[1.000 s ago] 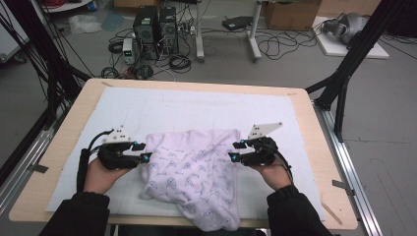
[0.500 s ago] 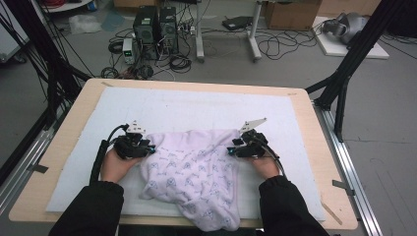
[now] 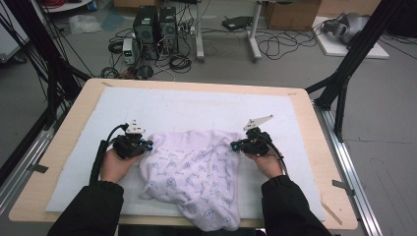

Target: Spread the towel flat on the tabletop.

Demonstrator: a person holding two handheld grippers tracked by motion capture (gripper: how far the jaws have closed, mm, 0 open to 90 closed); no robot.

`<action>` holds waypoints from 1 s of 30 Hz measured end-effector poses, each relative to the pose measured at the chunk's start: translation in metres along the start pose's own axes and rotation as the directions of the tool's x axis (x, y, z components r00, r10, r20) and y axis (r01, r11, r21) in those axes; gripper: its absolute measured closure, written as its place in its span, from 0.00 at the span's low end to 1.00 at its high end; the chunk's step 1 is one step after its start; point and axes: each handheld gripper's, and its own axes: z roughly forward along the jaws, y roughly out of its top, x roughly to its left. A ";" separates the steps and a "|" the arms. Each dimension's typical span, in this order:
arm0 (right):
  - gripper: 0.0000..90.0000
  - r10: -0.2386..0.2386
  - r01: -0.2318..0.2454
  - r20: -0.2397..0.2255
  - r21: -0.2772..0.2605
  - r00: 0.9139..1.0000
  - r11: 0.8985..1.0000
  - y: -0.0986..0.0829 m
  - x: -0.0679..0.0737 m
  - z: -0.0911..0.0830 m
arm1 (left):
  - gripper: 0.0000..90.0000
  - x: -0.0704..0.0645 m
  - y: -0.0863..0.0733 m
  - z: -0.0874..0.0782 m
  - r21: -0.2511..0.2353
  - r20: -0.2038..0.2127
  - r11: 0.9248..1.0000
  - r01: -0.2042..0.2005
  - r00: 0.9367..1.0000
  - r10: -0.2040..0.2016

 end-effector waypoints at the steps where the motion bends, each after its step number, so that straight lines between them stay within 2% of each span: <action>1: 0.99 0.000 0.000 0.000 0.000 1.000 1.000 0.000 0.000 0.000 | 0.97 0.004 0.003 -0.003 -0.026 -0.013 1.000 0.017 1.000 -0.017; 4: 0.99 -0.011 0.012 0.050 -0.003 0.999 1.000 0.014 -0.007 -0.016 | 0.97 0.019 0.025 -0.014 -0.083 -0.038 0.995 0.062 0.997 -0.066; 5: 0.99 -0.015 0.017 0.100 -0.023 0.995 1.000 0.031 -0.013 -0.030 | 0.97 0.027 0.049 -0.022 -0.126 -0.087 0.991 0.048 0.994 -0.060; 6: 0.99 -0.015 0.017 0.100 -0.023 0.995 1.000 0.031 -0.013 -0.030 | 0.97 0.027 0.049 -0.022 -0.126 -0.087 0.991 0.048 0.994 -0.060; 7: 0.99 -0.029 0.040 0.171 -0.063 0.985 0.997 0.055 -0.021 -0.049 | 0.97 0.031 0.064 -0.027 -0.161 -0.111 0.986 0.040 0.992 -0.059; 8: 0.99 -0.021 0.040 0.212 -0.090 0.977 0.995 0.069 -0.026 -0.058 | 0.97 0.035 0.080 -0.032 -0.202 -0.141 0.979 0.032 0.988 -0.062; 9: 0.97 -0.006 0.037 0.258 -0.116 0.966 0.993 0.082 -0.034 -0.066 | 0.95 0.040 0.096 -0.035 -0.242 -0.184 0.970 0.017 0.981 -0.063; 10: 0.97 -0.006 0.037 0.258 -0.116 0.966 0.993 0.082 -0.034 -0.066 | 0.95 0.044 0.107 -0.035 -0.272 -0.222 0.962 0.012 0.972 -0.075; 11: 0.68 0.072 -0.012 0.345 -0.173 0.936 0.985 0.095 -0.049 -0.071 | 0.72 0.048 0.114 -0.032 -0.286 -0.245 0.957 0.044 0.962 -0.117; 12: 0.68 0.072 -0.012 0.345 -0.173 0.936 0.985 0.095 -0.049 -0.071 | 0.72 0.052 0.117 -0.029 -0.278 -0.221 0.956 0.092 0.963 -0.157; 13: 0.67 0.097 -0.035 0.331 -0.188 0.939 0.981 0.095 -0.055 -0.070 | 0.70 0.053 0.116 -0.025 -0.268 -0.183 0.957 0.108 0.970 -0.161; 14: 0.65 0.095 -0.042 0.302 -0.175 0.949 0.984 0.087 -0.055 -0.061 | 0.67 0.052 0.113 -0.021 -0.241 -0.166 0.966 0.097 0.976 -0.140; 15: 0.65 0.095 -0.042 0.302 -0.175 0.949 0.984 0.087 -0.055 -0.061 | 0.67 0.049 0.108 -0.016 -0.225 -0.159 0.971 0.080 0.980 -0.118; 16: 0.60 0.063 -0.040 0.271 -0.091 0.961 0.995 0.077 -0.050 -0.049 | 0.64 0.047 0.102 -0.013 -0.208 -0.146 0.976 0.067 0.984 -0.099; 17: 0.60 0.063 -0.040 0.271 -0.091 0.961 0.995 0.077 -0.050 -0.049 | 0.64 0.046 0.094 -0.010 -0.196 -0.125 0.978 0.076 0.987 -0.102; 18: 0.59 0.071 -0.059 0.244 -0.058 0.967 0.997 0.072 -0.047 -0.044 | 0.64 0.044 0.087 -0.008 -0.189 -0.099 0.978 0.088 0.989 -0.108; 19: 0.63 0.026 -0.009 0.232 -0.073 0.972 0.997 0.059 -0.035 -0.043 | 0.64 0.041 0.079 -0.007 -0.188 -0.083 0.978 0.086 0.991 -0.103; 20: 0.63 0.026 -0.009 0.232 -0.073 0.972 0.997 0.059 -0.035 -0.043 | 0.64 0.037 0.072 -0.006 -0.182 -0.074 0.980 0.081 0.993 -0.096; 21: 0.61 0.013 0.006 0.225 -0.083 0.974 0.997 0.053 -0.028 -0.044 | 0.63 0.034 0.066 -0.006 -0.173 -0.060 0.982 0.077 0.994 -0.088; 22: 0.59 0.017 0.002 0.201 -0.096 0.979 0.995 0.047 -0.023 -0.046 | 0.62 0.031 0.060 -0.007 -0.170 -0.040 0.983 0.075 0.996 -0.082; 23: 0.58 0.004 0.012 0.169 -0.093 0.986 0.996 0.037 -0.011 -0.050 | 0.61 0.026 0.054 -0.009 -0.166 -0.031 0.984 0.059 0.997 -0.065; 24: 0.58 0.004 0.012 0.169 -0.093 0.986 0.996 0.037 -0.011 -0.050 | 0.61 0.022 0.049 -0.011 -0.157 -0.029 0.987 0.043 0.998 -0.048; 27: 0.57 -0.021 0.038 0.145 -0.117 0.989 0.992 0.023 0.007 -0.058 | 0.59 0.010 0.035 -0.020 -0.175 -0.005 0.984 0.026 1.000 -0.027; 28: 0.55 -0.034 0.050 0.136 -0.111 0.990 0.993 0.016 0.018 -0.062 | 0.59 0.007 0.030 -0.022 -0.175 0.003 0.984 0.017 1.000 -0.017; 30: 0.55 -0.037 0.053 0.133 -0.118 0.990 0.992 0.013 0.022 -0.063 | 0.59 0.001 0.021 -0.027 -0.177 0.012 0.984 0.006 1.000 -0.004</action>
